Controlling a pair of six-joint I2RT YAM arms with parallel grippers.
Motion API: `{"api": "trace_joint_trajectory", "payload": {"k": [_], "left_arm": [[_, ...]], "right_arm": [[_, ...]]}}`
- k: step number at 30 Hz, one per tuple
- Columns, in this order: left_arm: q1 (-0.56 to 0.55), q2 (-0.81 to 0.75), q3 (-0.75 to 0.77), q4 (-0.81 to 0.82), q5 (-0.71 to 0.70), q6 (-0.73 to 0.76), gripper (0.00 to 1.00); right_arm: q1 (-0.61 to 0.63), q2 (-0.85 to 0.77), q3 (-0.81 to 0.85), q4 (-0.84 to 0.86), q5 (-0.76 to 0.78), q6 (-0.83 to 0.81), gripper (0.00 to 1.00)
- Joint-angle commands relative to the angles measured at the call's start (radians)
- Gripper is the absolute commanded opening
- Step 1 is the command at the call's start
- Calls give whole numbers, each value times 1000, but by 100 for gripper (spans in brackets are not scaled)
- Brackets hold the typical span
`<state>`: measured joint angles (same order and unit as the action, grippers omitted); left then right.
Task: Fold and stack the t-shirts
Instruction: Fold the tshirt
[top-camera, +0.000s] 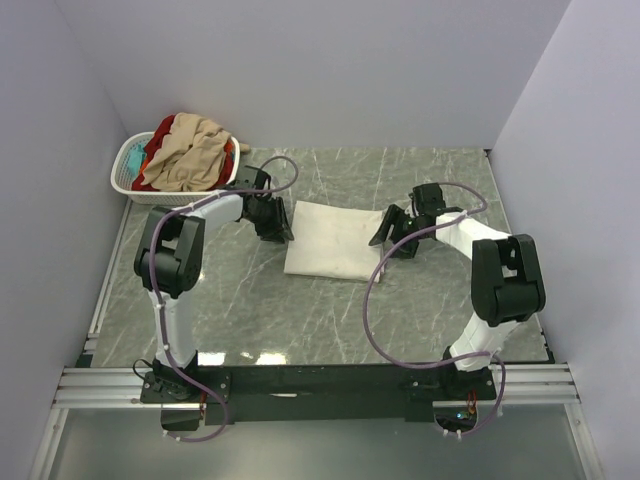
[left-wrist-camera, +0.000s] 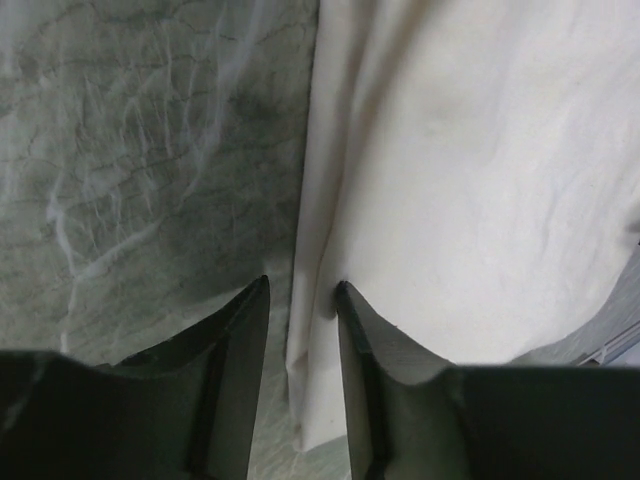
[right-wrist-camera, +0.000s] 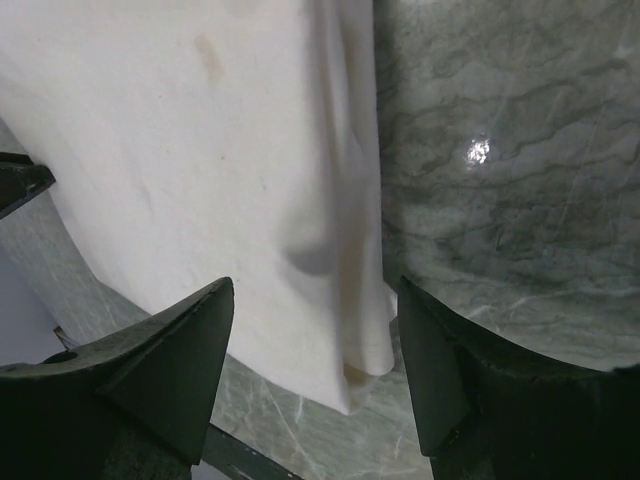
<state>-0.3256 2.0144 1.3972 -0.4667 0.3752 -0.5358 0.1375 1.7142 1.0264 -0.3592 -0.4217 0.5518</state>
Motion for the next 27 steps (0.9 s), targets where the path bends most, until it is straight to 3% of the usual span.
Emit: {"api": "trace_joint_trajectory", "payload": {"k": [1, 13, 27], "left_arm": [[-4, 23, 43, 17, -5, 11, 38], [-4, 61, 42, -3, -12, 25, 22], [-4, 67, 33, 20, 24, 16, 21]], "right_arm": [[-16, 27, 4, 39, -28, -19, 72], [-21, 96, -9, 101, -80, -7, 67], [37, 169, 15, 109, -78, 19, 60]]}}
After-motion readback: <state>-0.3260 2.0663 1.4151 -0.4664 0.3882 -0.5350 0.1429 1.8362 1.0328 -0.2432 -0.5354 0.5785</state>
